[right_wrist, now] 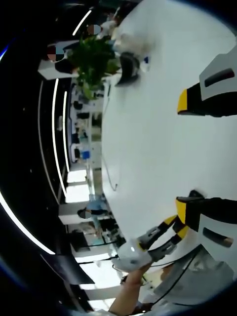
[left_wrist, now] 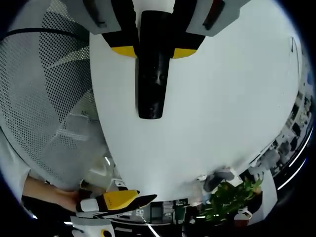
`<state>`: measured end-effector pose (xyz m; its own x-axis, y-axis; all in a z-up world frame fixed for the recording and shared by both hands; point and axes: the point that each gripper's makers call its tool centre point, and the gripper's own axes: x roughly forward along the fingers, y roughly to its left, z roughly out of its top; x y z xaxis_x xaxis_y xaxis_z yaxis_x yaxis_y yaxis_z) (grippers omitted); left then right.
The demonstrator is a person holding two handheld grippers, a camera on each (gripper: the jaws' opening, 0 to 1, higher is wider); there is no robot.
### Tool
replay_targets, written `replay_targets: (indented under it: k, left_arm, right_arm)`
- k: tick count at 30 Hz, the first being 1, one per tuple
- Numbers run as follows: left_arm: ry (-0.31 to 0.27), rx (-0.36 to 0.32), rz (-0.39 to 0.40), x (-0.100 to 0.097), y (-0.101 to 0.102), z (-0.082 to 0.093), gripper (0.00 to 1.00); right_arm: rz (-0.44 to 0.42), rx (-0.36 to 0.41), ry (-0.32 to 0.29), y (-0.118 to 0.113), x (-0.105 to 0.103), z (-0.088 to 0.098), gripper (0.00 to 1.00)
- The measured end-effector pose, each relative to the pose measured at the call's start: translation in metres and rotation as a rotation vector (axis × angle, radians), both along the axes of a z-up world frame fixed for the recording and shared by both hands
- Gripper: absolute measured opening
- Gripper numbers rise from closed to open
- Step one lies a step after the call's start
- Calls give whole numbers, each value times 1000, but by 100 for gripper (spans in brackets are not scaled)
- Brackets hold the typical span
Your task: Press the specified remote control buttons in sequence, fully releasing each button before pressing the next.
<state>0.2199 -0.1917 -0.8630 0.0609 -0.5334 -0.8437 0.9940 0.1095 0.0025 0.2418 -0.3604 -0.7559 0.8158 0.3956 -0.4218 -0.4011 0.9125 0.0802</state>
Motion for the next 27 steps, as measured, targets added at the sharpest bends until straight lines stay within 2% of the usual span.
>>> replay_targets:
  k: [27]
  left_arm:
    - [0, -8, -2, -14, -1, 0, 24]
  right_arm:
    - [23, -8, 12, 4, -1, -3, 64]
